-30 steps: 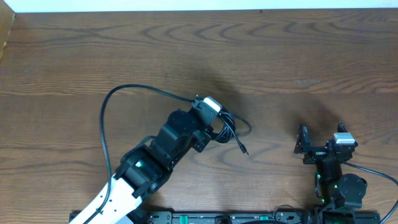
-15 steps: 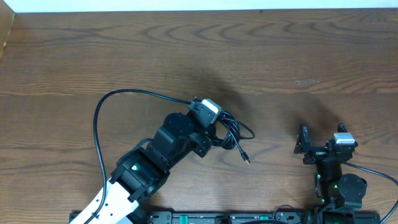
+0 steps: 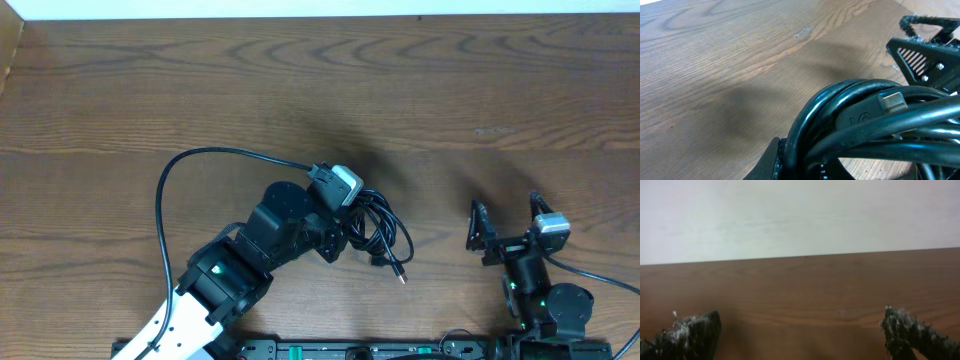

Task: Untangle cables
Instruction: 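Carry the lifted coil forward toward the table center with the left gripper, then move the right gripper toward the coil held by the left gripper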

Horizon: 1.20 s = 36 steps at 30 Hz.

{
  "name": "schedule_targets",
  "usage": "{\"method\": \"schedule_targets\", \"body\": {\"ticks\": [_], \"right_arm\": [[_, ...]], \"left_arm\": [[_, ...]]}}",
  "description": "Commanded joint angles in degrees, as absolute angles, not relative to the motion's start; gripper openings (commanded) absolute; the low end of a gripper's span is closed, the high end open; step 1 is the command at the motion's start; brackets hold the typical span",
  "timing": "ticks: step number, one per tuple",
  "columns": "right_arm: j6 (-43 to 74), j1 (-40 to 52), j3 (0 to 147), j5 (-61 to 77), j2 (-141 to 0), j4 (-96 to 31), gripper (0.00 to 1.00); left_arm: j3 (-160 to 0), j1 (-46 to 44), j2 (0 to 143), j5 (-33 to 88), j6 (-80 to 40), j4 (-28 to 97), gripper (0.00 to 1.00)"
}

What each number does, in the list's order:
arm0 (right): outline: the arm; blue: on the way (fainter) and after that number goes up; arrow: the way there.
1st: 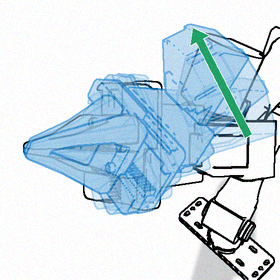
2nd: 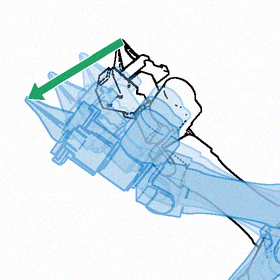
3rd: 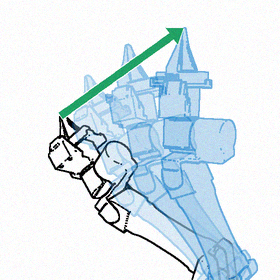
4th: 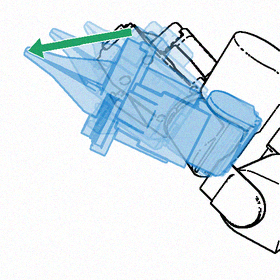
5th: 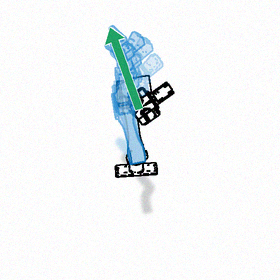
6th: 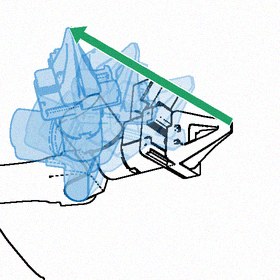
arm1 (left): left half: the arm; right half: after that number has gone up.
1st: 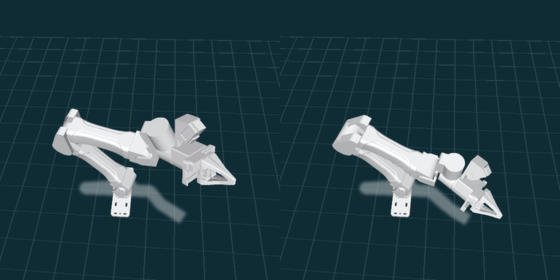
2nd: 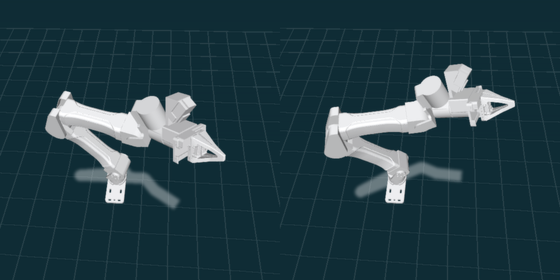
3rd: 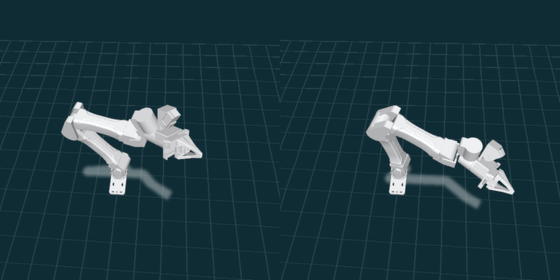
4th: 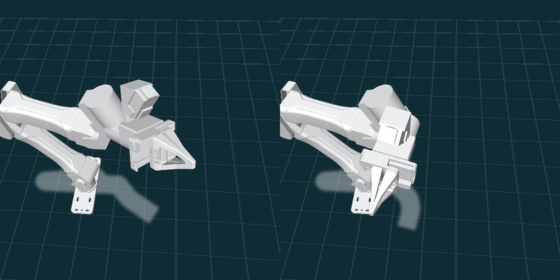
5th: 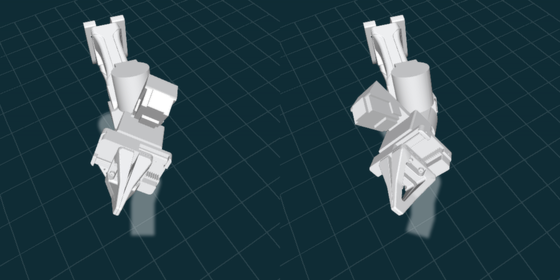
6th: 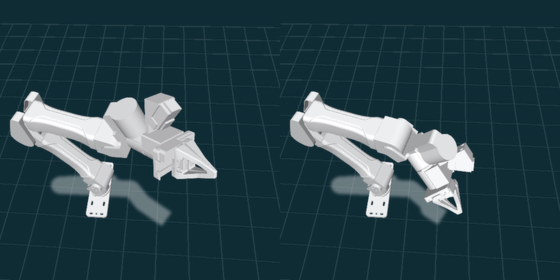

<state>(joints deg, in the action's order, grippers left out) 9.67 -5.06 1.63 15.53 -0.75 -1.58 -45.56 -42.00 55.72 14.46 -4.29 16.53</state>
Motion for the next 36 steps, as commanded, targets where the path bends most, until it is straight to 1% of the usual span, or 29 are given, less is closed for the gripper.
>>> {"method": "schedule_targets", "body": {"ticks": [1, 5, 9, 16, 20, 23, 31, 36], "right_arm": [[11.4, -4.7, 6.2, 19.2, -1.2, -4.0, 0.99], [11.3, -4.8, 12.5, 19.2, -4.4, -10.8, 0.99], [11.2, -4.8, 18.5, 19.9, -10.0, -14.2, 0.99], [10.7, -4.8, 30.3, 28.6, -21.8, -20.5, 0.99], [10.7, -4.8, 37.6, 30.5, -28.0, -28.1, 0.99], [10.7, -4.8, 43.3, 31.9, -31.6, -33.3, 0.99], [10.7, -4.8, 55.6, 38.0, -37.2, -43.9, 0.99], [10.7, -4.8, 62.2, 39.9, -40.1, -51.3, 0.99]], "left_arm": [[-45.7, -41.8, 54.9, 16.1, -6.2, 15.5, 0.07], [-45.7, -41.8, 55.0, 16.1, -6.3, 14.0, 0.08], [-45.7, -41.8, 55.0, 16.1, -6.3, 13.4, 0.08], [-45.7, -41.8, 55.0, 15.6, -6.4, 12.3, 0.08], [-45.7, -41.8, 55.0, 9.1, -12.3, 11.2, 0.07], [-45.7, -41.8, 55.0, 6.6, -13.8, 10.2, 0.08], [-45.7, -41.8, 55.0, 6.6, -13.9, 3.5, 0.08], [-45.7, -41.8, 55.0, 6.6, -17.6, 1.3, 0.07]]}}
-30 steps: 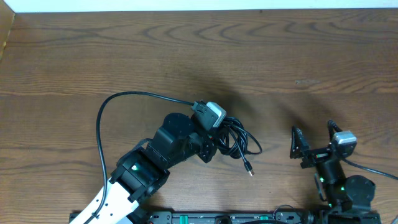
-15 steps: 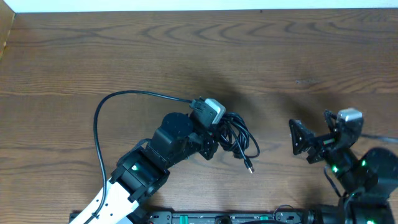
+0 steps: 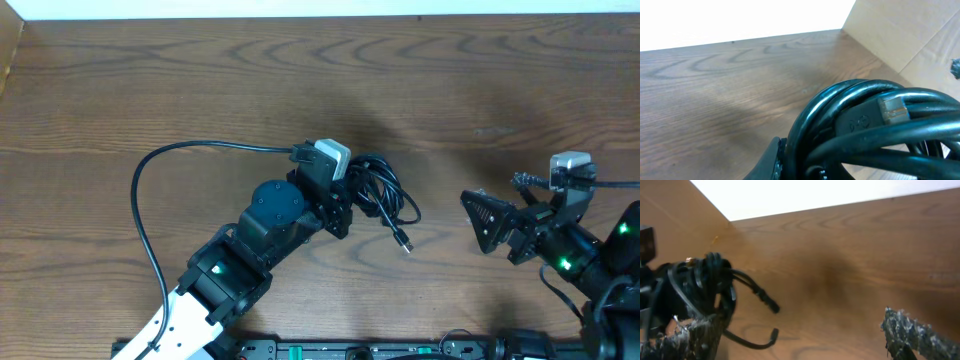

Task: Untangle cables
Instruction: 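Move the right gripper toward the coil held by the left gripper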

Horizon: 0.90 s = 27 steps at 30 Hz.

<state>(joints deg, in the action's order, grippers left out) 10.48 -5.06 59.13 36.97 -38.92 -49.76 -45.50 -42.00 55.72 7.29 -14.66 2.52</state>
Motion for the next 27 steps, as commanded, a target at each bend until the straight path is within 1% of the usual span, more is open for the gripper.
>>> {"method": "schedule_targets", "body": {"ticks": [1, 6, 12, 18, 24, 27], "right_arm": [[10.7, -4.8, 63.4, 40.2, -40.6, -52.6, 0.99], [10.6, -4.8, 67.9, 41.0, -43.5, -57.7, 0.99], [9.1, -4.8, 70.3, 49.0, -47.0, -60.6, 0.99], [9.2, -4.8, 70.4, 50.6, -48.6, -59.9, 0.99], [10.7, -4.8, 70.4, 53.1, -48.6, -58.2, 0.99], [8.7, -4.8, 70.4, 53.1, -48.6, -58.1, 0.99]], "left_arm": [[-45.7, -41.8, 55.0, 6.7, -18.1, 1.2, 0.08], [-45.7, -41.9, 55.1, 10.3, -17.2, 0.9, 0.08], [-45.7, -41.9, 56.2, 19.4, -4.5, -1.3, 0.07], [-45.7, -41.9, 58.6, 19.5, 3.0, -5.4, 0.07], [-45.7, -41.9, 61.3, 19.5, 7.0, -11.6, 0.08], [-45.7, -42.3, 61.5, 19.5, 9.1, -15.3, 0.08]]}}
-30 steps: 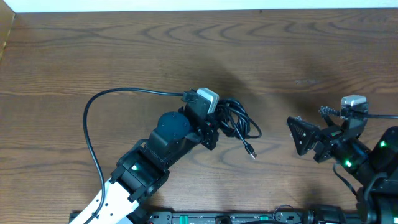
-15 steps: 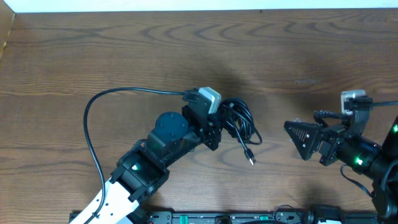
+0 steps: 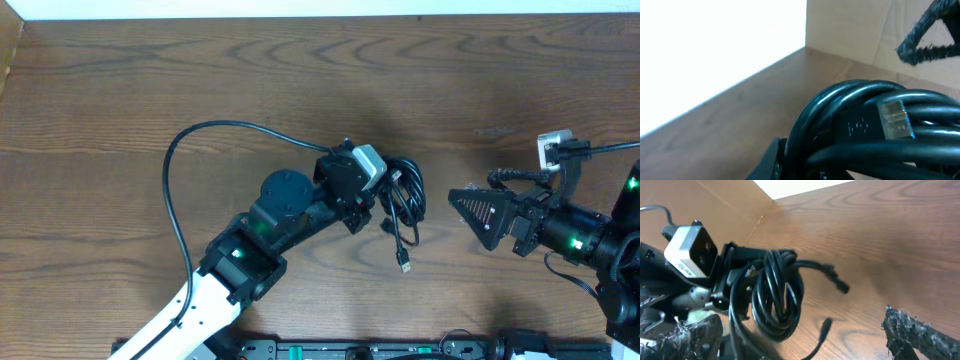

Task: Untangle cables
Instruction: 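Move the right gripper toward the coil held by the left gripper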

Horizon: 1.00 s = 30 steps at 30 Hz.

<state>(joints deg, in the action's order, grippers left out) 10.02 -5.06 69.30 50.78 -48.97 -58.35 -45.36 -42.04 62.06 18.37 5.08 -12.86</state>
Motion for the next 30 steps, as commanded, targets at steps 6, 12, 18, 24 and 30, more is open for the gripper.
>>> {"method": "schedule_targets", "body": {"ticks": [6, 12, 18, 24, 30], "right_arm": [[4.7, -4.1, 70.4, 53.2, -48.7, -58.2, 0.91], [-0.9, 1.3, 70.4, 54.3, -48.7, -57.9, 0.88], [1.7, 4.7, 70.4, 47.9, -48.9, -57.6, 0.82], [1.7, 6.1, 70.4, 46.2, -50.7, -57.5, 0.72], [1.7, 7.6, 70.4, 43.8, -53.7, -57.6, 0.69]], "left_arm": [[-45.7, -44.9, 61.5, 19.5, 11.8, -21.4, 0.07], [-45.7, -46.1, 61.8, 19.5, 12.0, -21.8, 0.07], [-45.7, -46.1, 62.2, 19.5, 12.0, -21.8, 0.07], [-45.7, -46.2, 62.2, 19.5, 12.0, -21.8, 0.07], [-45.7, -47.8, 62.2, 19.5, 13.3, -21.8, 0.07]]}}
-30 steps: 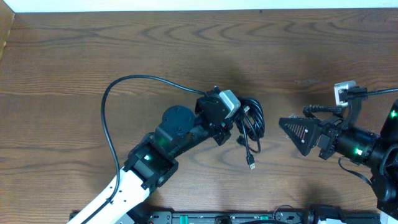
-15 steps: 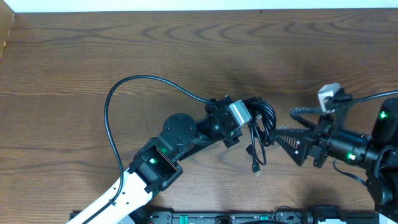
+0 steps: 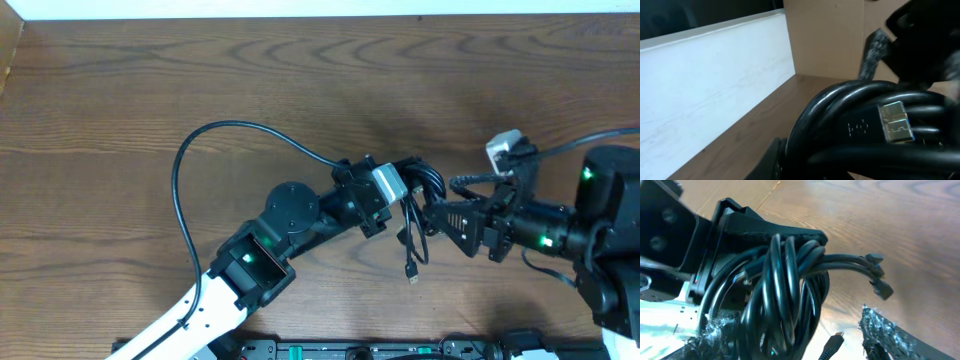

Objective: Untangle cables

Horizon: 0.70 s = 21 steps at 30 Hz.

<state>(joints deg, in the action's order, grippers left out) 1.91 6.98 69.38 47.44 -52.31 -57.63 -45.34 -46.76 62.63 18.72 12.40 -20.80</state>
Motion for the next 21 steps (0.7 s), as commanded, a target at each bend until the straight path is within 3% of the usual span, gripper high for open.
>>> {"method": "schedule_targets", "body": {"ticks": [1, 15, 17, 21], "right_arm": [[1.7, 7.7, 70.4, 43.3, -53.9, -57.6, 0.69], [5.1, 7.7, 70.4, 29.9, -57.0, -57.7, 0.61], [5.1, 7.7, 70.4, 29.9, -57.0, -57.7, 0.51], [5.0, 7.7, 70.4, 30.9, -57.0, -57.6, 0.04]], "left_arm": [[-45.7, -48.0, 62.2, 19.5, 13.3, -21.8, 0.08], [-45.7, -48.0, 62.1, 20.4, 13.3, -21.8, 0.07], [-45.7, -48.0, 62.1, 21.1, 13.2, -21.8, 0.07], [-45.7, -48.0, 62.1, 21.5, 13.3, -21.8, 0.07]]}}
